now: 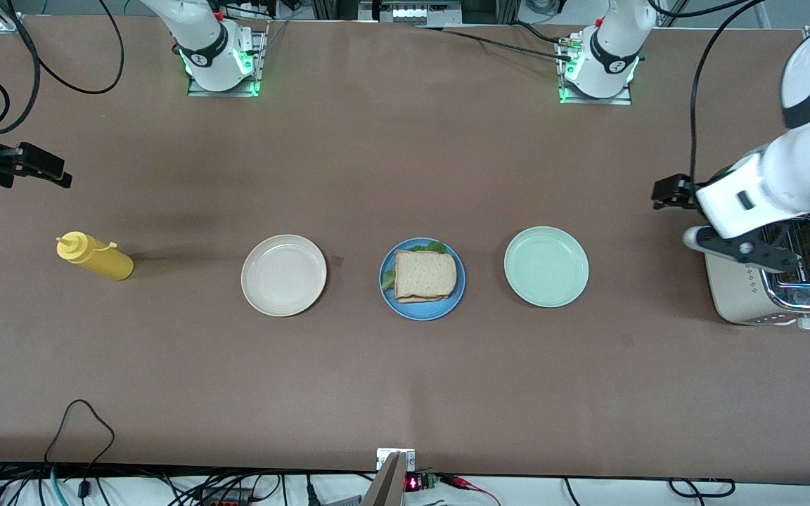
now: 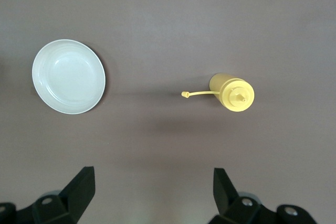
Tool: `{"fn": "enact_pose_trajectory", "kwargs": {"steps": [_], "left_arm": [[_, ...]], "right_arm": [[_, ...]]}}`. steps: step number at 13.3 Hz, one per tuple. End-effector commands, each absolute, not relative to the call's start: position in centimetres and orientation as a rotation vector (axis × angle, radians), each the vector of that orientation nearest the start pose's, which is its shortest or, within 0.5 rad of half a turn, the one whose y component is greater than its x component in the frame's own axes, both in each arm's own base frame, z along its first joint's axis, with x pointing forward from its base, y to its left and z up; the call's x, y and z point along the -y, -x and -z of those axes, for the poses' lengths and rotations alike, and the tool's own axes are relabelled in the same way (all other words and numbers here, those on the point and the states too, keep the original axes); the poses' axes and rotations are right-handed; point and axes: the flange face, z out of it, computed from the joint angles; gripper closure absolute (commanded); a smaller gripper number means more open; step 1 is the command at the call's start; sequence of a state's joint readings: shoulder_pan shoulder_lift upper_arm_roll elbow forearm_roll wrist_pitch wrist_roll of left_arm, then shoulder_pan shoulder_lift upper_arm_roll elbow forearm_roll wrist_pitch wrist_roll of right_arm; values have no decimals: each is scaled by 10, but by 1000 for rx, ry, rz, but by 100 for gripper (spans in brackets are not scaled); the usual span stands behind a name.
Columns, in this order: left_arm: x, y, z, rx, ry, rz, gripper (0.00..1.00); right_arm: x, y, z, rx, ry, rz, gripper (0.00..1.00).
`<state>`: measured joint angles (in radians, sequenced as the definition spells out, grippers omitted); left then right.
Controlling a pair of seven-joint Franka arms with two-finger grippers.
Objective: Make sandwich in blue plate with both arms
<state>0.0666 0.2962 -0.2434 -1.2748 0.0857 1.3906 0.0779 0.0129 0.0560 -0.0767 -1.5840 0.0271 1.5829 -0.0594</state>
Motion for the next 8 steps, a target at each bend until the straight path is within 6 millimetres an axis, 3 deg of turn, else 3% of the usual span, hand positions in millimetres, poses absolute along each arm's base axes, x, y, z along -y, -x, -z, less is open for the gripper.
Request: {"fn": "enact_pose_trajectory", "kwargs": {"steps": [1,3,8], "left_arm": [[77,-574,-596,-229,3057,-90,0],[66,-555,-587,-179,3104,10,0],[57,-556,-584,-122,3147,-34,0]], "right_arm": [[27,-566,-596,9,3120,-72,0],[27,-569,-593,13,3120,-63,0],[26,-573,-586,13,3120,-82,0]]}}
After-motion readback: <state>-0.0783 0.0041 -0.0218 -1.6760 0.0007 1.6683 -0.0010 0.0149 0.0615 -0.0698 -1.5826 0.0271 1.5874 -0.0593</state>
